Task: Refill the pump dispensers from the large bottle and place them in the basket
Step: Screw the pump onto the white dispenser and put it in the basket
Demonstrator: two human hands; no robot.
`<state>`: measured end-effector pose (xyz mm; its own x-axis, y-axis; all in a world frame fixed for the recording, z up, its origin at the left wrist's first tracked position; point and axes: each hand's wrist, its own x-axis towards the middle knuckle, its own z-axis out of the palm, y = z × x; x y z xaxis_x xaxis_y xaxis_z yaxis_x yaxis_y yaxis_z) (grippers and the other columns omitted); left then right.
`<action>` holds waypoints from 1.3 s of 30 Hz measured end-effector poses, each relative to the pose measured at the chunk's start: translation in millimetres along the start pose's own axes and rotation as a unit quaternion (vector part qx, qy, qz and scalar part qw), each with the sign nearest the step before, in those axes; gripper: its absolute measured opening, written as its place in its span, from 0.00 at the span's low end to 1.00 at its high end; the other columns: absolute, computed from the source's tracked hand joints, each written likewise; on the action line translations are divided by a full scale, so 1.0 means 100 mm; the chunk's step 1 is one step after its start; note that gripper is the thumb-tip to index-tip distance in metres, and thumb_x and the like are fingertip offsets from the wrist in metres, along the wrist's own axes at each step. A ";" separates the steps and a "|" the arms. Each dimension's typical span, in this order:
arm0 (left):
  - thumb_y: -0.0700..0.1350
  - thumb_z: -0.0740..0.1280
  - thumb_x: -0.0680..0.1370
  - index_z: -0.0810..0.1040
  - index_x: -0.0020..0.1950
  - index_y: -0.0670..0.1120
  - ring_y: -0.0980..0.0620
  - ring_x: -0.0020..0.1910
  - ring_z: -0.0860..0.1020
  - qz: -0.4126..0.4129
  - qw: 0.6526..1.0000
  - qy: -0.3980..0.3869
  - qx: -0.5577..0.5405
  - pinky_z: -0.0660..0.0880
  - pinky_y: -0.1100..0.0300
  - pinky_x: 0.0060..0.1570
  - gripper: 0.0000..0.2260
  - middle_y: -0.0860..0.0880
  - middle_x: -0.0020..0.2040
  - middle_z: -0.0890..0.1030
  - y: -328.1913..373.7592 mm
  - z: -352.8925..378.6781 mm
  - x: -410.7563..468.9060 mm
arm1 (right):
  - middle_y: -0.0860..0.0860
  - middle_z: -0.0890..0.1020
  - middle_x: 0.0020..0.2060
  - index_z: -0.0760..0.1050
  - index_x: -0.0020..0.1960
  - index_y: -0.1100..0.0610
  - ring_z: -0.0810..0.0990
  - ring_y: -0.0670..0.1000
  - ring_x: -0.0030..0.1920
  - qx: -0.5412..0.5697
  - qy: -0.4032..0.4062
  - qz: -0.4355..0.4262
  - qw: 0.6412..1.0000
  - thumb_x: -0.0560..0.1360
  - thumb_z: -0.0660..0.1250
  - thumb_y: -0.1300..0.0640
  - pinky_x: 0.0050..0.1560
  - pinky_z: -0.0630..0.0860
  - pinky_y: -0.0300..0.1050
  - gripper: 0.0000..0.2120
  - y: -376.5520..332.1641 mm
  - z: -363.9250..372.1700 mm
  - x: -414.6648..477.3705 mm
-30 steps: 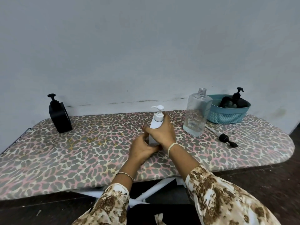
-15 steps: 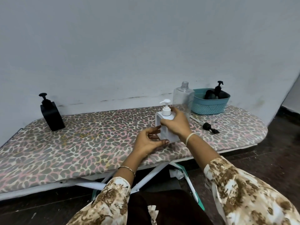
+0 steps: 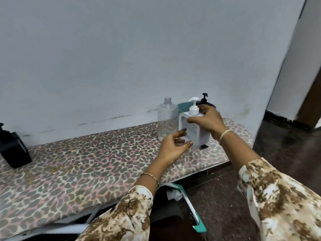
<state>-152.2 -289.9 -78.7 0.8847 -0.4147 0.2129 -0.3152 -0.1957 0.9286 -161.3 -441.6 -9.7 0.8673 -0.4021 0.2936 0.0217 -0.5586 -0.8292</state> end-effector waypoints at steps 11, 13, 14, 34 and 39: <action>0.42 0.72 0.74 0.64 0.73 0.41 0.49 0.67 0.73 -0.045 0.995 -0.028 0.086 0.69 0.61 0.65 0.30 0.46 0.71 0.71 0.10 0.23 0.90 | 0.51 0.82 0.55 0.78 0.56 0.53 0.80 0.54 0.53 -0.056 0.104 -0.025 0.993 0.63 0.77 0.49 0.45 0.71 0.42 0.23 -0.01 -0.23 1.01; 0.42 0.72 0.75 0.65 0.73 0.40 0.48 0.67 0.72 -0.053 0.992 -0.015 0.112 0.68 0.63 0.62 0.29 0.45 0.70 0.72 0.09 0.29 1.05 | 0.51 0.82 0.54 0.77 0.55 0.54 0.80 0.54 0.52 -0.056 0.112 -0.031 0.992 0.63 0.76 0.48 0.44 0.72 0.42 0.23 0.01 -0.21 1.19; 0.43 0.72 0.74 0.66 0.73 0.41 0.47 0.67 0.73 -0.057 0.990 -0.006 0.126 0.69 0.62 0.62 0.29 0.45 0.69 0.73 0.08 0.32 1.13 | 0.51 0.81 0.54 0.76 0.56 0.54 0.80 0.54 0.52 -0.052 0.116 -0.031 0.991 0.64 0.76 0.48 0.44 0.72 0.43 0.24 0.03 -0.20 1.27; 0.44 0.68 0.76 0.45 0.78 0.41 0.48 0.78 0.47 -0.061 0.977 0.092 0.183 0.52 0.52 0.76 0.40 0.45 0.80 0.45 -0.50 0.79 1.99 | 0.54 0.79 0.51 0.80 0.53 0.51 0.75 0.59 0.56 -0.200 0.165 0.005 0.966 0.63 0.74 0.38 0.54 0.69 0.51 0.24 0.94 0.45 2.01; 0.44 0.68 0.77 0.44 0.78 0.41 0.50 0.78 0.44 -0.046 0.974 0.103 0.194 0.47 0.56 0.77 0.40 0.45 0.80 0.44 -0.58 0.80 2.02 | 0.54 0.76 0.50 0.82 0.51 0.48 0.72 0.57 0.57 -0.237 0.176 0.048 0.954 0.62 0.73 0.37 0.55 0.65 0.51 0.22 1.08 0.54 2.01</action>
<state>17.4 -433.0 -113.9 0.9527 -0.2010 0.2281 -0.3029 -0.5616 0.7700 42.5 -543.4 -65.9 0.6309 -0.6407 0.4376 -0.3491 -0.7381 -0.5773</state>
